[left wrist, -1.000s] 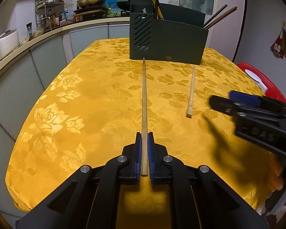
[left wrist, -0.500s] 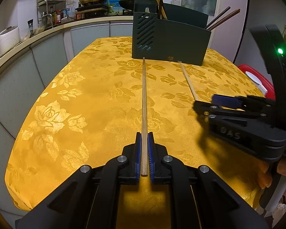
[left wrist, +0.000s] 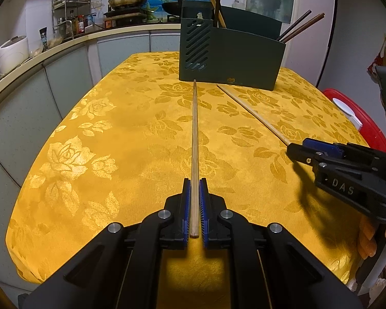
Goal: Organize utensils
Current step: 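Close the right tool on the other light chopstick while the left holds its own, then lift both held light chopsticks and carry them over the green holder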
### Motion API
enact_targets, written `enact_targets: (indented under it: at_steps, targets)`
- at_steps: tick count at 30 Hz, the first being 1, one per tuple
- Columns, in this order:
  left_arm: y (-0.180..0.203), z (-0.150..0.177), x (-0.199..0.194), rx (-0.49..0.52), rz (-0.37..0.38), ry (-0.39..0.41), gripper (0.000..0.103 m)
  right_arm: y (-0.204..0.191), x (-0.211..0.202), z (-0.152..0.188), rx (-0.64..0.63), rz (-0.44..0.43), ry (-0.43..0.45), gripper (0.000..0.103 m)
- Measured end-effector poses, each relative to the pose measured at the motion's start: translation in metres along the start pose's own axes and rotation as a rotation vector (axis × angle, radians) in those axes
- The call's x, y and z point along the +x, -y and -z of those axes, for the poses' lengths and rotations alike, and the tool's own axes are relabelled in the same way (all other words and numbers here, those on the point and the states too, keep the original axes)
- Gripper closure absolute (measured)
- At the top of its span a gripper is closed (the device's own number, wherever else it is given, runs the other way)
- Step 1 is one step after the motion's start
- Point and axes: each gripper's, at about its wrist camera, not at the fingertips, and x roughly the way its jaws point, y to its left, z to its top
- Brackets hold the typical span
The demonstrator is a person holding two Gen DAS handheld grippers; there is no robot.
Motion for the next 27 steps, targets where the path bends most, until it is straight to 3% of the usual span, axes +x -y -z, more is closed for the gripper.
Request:
enact_targets:
  at_steps: [11, 23, 27]
  targets:
    - [0.004, 0.001, 0.001, 0.012, -0.007, 0.020, 0.095, -0.007, 0.005, -0.004, -0.027, -0.009, 0.008, 0.095]
    - [0.007, -0.001, -0.001, 0.047, -0.004, 0.021, 0.097, -0.005, -0.004, 0.000, -0.018, -0.021, 0.016, 0.095]
    - [0.005, -0.010, -0.016, 0.059, -0.004, 0.058, 0.097, 0.003, -0.023, 0.000, -0.004, -0.025, 0.050, 0.095]
